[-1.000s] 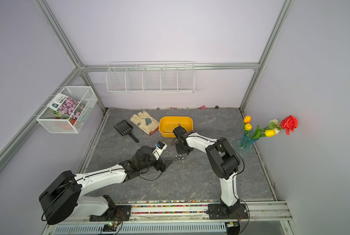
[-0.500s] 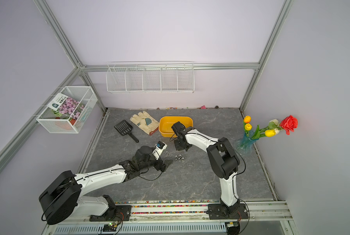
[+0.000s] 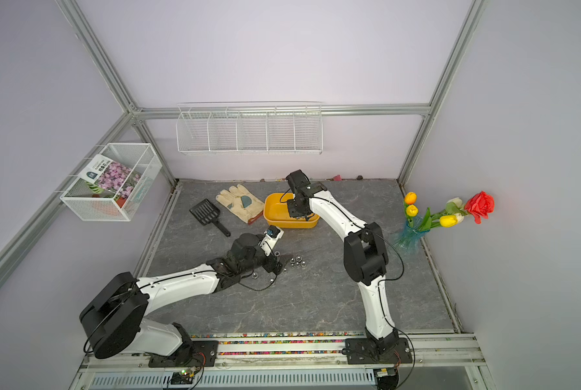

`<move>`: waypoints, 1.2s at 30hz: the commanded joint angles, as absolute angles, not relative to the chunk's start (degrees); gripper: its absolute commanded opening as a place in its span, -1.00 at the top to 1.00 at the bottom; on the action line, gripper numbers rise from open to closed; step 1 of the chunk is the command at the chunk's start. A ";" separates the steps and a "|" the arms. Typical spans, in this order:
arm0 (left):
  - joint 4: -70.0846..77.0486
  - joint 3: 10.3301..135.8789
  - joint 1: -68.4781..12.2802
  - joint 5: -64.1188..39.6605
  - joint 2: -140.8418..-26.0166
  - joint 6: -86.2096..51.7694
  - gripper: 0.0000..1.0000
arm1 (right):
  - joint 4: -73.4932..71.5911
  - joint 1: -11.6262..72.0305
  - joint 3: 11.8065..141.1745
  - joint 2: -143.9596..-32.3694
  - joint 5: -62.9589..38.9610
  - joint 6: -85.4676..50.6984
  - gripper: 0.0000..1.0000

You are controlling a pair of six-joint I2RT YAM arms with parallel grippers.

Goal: Put the nuts on the desktop into the storage box
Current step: Place the nut in the storage box.

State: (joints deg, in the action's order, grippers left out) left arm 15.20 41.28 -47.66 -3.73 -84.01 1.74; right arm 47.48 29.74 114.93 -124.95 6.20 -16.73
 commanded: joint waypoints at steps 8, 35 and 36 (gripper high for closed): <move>18.25 44.95 -44.78 -5.34 -87.60 4.03 -1.00 | 53.91 26.91 129.53 -139.39 6.35 -15.47 0.63; 19.52 44.11 -43.78 -7.62 -88.53 3.72 -1.00 | 51.50 25.82 129.69 -144.06 5.01 -16.88 0.24; 19.45 44.12 -43.84 -7.59 -88.38 3.81 -1.00 | 51.46 25.88 129.64 -143.97 5.01 -16.80 0.22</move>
State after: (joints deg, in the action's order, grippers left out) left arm 19.44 43.51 -44.07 -6.52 -88.33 2.70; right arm 51.35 26.11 129.12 -143.52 5.48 -16.84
